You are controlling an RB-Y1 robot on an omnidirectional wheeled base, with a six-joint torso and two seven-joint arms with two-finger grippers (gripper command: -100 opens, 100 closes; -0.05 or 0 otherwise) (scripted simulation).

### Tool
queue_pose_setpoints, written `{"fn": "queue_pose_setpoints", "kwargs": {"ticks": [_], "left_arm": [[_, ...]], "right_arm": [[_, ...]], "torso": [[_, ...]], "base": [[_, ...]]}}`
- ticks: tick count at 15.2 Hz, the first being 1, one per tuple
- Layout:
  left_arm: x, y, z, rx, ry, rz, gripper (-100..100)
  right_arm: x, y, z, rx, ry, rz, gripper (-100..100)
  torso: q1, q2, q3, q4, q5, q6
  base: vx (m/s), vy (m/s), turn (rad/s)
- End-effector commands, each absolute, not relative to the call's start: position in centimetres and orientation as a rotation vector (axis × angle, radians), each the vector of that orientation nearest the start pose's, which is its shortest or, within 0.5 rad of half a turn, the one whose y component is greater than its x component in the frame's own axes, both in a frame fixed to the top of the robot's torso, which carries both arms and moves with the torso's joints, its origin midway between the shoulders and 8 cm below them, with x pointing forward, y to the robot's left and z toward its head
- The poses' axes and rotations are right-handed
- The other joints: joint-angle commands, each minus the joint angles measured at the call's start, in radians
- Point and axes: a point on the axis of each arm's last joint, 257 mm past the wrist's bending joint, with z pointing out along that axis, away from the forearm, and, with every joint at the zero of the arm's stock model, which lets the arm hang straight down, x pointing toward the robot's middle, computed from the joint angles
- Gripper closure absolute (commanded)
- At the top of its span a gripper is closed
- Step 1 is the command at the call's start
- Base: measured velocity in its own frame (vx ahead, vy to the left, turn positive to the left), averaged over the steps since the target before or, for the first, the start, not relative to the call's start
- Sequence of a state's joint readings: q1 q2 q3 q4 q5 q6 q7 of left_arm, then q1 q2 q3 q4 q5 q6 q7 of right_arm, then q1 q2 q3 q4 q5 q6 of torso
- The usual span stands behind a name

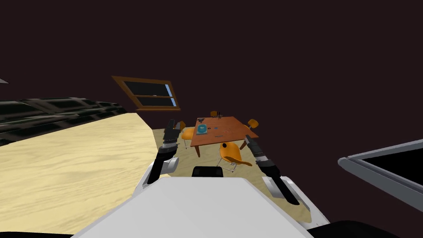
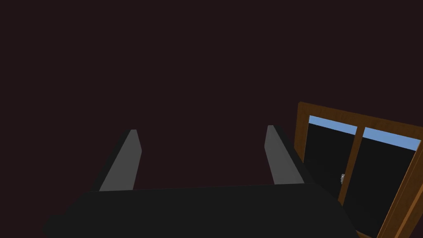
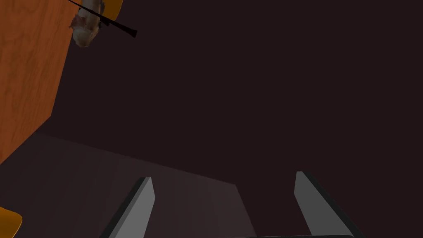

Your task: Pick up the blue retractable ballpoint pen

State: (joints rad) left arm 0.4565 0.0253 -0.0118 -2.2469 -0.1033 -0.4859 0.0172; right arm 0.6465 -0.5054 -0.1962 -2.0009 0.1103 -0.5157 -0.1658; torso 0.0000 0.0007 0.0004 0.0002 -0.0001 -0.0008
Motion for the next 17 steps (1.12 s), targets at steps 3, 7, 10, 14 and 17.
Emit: {"fn": "queue_pose_setpoints", "kwargs": {"ticks": [3,7,10,14,17], "left_arm": [[35.9,25.8,2.0,-0.588,0.695,-1.278,0],[35.9,25.8,2.0,-0.588,0.695,-1.278,0],[35.9,25.8,2.0,-0.588,0.695,-1.278,0],[35.9,25.7,2.0,-0.588,0.695,-1.278,0],[35.9,25.8,2.0,-0.589,0.695,-1.278,0]], "right_arm": [[35.4,-36.3,-15.1,0.51,1.364,0.94,-100],[35.7,-36.4,-17.7,0.461,1.449,0.892,-100],[35.7,-36.4,-17.7,0.461,1.449,0.892,-100],[35.8,-36.6,-20.8,0.402,1.545,0.836,-100],[35.8,-36.8,-23.7,0.331,1.641,0.782,-100]], "torso": [[0.001,0.0,0.0,0.0,0.0,0.0],[0.0,-0.001,0.0,0.0,0.0,0.001],[0.001,-0.001,-0.001,0.0,0.0,0.001],[0.002,-0.005,-0.003,-0.001,0.0,-0.001],[0.003,-0.009,-0.005,-0.002,0.001,0.0]], "base": [[-0.024,0.031,0.191],[-0.014,0.015,0.121],[-0.002,0.023,0.094],[0.054,0.034,0.305],[0.08,0.042,0.253]]}}
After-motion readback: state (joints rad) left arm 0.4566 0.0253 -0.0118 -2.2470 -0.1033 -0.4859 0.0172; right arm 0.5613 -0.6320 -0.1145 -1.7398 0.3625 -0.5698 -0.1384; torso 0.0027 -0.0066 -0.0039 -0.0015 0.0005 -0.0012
